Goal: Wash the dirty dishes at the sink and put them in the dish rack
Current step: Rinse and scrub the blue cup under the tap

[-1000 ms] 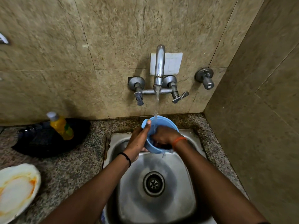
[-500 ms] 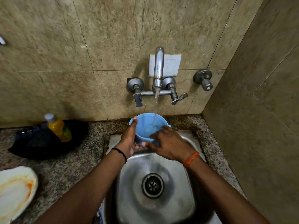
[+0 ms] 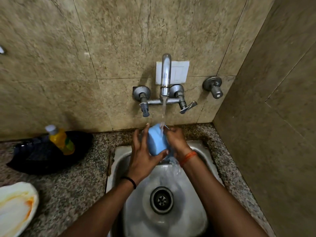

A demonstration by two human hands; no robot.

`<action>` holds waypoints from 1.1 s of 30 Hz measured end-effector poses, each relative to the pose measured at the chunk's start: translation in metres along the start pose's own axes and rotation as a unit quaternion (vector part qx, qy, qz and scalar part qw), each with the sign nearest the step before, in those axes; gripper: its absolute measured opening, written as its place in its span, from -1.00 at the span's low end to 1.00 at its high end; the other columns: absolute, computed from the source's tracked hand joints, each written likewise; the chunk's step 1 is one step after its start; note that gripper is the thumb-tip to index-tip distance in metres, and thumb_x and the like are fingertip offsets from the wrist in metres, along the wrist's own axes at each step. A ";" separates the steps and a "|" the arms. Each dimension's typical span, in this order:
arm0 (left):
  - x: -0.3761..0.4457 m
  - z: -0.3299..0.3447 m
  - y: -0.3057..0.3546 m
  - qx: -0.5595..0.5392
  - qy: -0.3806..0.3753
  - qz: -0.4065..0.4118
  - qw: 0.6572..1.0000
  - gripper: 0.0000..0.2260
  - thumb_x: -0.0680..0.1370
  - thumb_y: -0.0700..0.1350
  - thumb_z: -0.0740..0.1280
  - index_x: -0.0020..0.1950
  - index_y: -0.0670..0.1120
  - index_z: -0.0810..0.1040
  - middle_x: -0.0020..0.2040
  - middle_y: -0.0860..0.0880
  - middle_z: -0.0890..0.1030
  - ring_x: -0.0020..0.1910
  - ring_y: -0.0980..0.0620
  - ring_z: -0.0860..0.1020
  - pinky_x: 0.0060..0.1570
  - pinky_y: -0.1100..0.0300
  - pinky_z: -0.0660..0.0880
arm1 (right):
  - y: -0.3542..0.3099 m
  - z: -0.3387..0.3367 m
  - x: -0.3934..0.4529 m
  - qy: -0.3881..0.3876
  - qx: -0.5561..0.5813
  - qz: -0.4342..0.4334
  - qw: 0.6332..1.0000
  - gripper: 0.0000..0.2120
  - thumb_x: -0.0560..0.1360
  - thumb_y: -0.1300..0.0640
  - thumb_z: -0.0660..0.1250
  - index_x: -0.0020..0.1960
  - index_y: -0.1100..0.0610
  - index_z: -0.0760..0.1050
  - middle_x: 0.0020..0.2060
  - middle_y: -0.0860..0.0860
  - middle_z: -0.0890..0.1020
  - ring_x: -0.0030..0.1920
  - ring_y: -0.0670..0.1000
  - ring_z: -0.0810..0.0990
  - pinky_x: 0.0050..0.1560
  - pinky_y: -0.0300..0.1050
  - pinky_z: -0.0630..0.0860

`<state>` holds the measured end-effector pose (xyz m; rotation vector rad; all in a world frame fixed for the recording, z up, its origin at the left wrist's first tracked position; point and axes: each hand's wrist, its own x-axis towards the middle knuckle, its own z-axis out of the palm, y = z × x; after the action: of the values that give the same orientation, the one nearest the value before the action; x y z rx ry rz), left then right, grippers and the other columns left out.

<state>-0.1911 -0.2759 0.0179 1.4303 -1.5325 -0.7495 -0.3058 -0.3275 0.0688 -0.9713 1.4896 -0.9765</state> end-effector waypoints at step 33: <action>0.022 -0.022 0.019 -0.434 -0.115 -0.430 0.783 -0.44 0.41 0.36 0.28 0.06 -0.11 0.58 -0.16 -0.17 0.68 -0.13 -0.15 0.61 -0.10 -0.04 0.55 | 0.016 -0.010 -0.008 -0.133 -0.041 -0.147 0.979 -0.87 0.58 0.20 0.28 -0.09 0.14 0.59 -0.26 -0.02 0.63 -0.28 -0.13 0.55 -0.22 -0.23 0.47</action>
<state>-0.1787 -0.2911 0.0489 1.2431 -0.3932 -1.9286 -0.3158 -0.3135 0.0572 -1.3546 1.1909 -0.9525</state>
